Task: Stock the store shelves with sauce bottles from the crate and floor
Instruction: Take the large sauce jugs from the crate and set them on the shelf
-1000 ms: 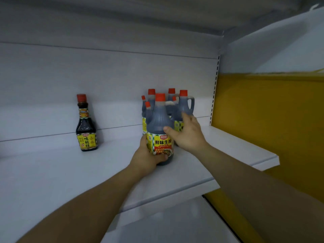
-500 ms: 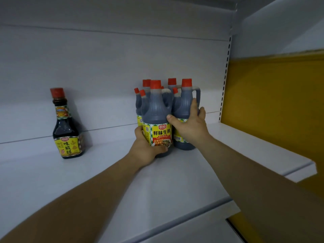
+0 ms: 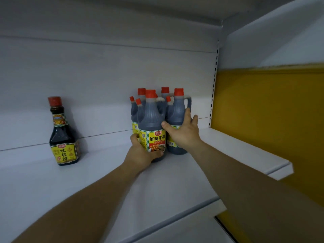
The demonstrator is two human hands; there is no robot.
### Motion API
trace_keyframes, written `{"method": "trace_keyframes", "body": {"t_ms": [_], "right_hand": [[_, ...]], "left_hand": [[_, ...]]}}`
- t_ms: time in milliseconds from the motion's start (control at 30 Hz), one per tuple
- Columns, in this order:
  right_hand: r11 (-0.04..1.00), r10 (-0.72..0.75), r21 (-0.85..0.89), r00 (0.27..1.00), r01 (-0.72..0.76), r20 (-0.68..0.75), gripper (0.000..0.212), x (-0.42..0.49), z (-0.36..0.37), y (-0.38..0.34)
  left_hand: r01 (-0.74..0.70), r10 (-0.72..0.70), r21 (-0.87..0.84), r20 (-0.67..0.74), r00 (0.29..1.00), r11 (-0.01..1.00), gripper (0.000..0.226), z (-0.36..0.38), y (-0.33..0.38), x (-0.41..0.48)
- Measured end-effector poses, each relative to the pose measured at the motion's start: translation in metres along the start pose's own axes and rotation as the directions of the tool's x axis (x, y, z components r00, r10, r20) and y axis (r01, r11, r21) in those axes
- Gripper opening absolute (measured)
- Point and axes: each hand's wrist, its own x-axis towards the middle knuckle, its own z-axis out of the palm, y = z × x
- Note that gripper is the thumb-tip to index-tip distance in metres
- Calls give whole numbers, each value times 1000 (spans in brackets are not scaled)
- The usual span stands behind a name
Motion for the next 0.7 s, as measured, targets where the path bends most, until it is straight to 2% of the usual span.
{"method": "trace_keyframes", "body": {"t_ms": [67,133,233,300,400,533,700], "right_hand": [[1000,12,0,1000,-12,22,107,-14,-9,-6],[1000,5,3,999,-5,33,106,-31,-22,-14],[997,-16,-71,998,20,58,85,-58,-55,-31],[991,4,-137,998,4,59,79,-79,-79,-43],[974,30,-224,999,-22,33,86,-117,-107,-57],[961,75,-266,997,-73,-3,85,-183,-134,-70],[934,151,-314,985,-169,-80,85,-260,-172,-78]], "left_hand": [[15,-15,-17,48,999,1000,92,-7,6,-4],[-33,34,-14,85,996,999,87,-18,8,-5],[-132,126,31,132,983,991,82,-35,19,-17],[-141,126,56,213,969,988,74,-46,43,-48],[-197,118,175,380,917,965,76,-51,72,-92],[-339,161,283,504,849,897,86,-47,102,-154],[-486,219,264,650,728,833,90,-27,128,-223]]}}
